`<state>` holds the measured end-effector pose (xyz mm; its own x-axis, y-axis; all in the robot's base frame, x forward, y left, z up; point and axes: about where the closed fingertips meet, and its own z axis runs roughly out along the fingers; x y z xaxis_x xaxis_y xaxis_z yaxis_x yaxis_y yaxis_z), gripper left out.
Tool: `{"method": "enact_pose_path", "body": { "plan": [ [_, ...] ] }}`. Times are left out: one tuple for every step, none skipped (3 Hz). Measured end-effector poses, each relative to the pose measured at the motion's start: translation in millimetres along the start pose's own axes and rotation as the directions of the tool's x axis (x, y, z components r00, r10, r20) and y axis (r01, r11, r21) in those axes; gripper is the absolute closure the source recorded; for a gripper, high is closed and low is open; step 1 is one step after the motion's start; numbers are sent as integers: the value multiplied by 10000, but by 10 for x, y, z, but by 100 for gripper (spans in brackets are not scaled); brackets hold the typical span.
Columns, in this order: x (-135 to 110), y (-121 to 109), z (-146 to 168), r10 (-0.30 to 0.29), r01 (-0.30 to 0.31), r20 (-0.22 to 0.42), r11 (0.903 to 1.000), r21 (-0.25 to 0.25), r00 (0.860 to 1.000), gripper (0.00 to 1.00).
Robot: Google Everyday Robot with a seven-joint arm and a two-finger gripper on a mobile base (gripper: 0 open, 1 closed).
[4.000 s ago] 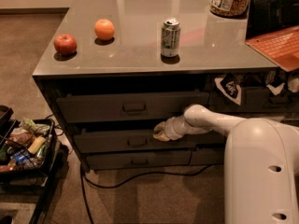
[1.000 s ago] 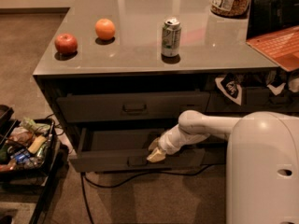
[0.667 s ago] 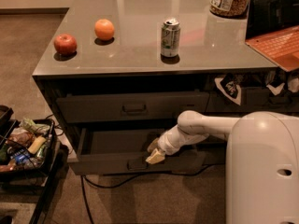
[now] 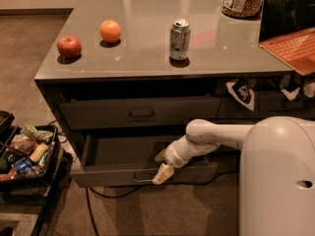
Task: Open middle drawer
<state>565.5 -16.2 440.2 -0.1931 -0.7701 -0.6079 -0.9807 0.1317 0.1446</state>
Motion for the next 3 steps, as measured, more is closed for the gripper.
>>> {"method": "enact_pose_path", "body": {
  "plan": [
    [-44, 236, 107, -60, 48, -207, 9983, -578, 9998, 6],
    [-99, 348, 202, -260, 231, -277, 9946, -1015, 9993, 0],
    [-100, 347, 201, -261, 232, -277, 9946, -1015, 9993, 0]
  ]
}}
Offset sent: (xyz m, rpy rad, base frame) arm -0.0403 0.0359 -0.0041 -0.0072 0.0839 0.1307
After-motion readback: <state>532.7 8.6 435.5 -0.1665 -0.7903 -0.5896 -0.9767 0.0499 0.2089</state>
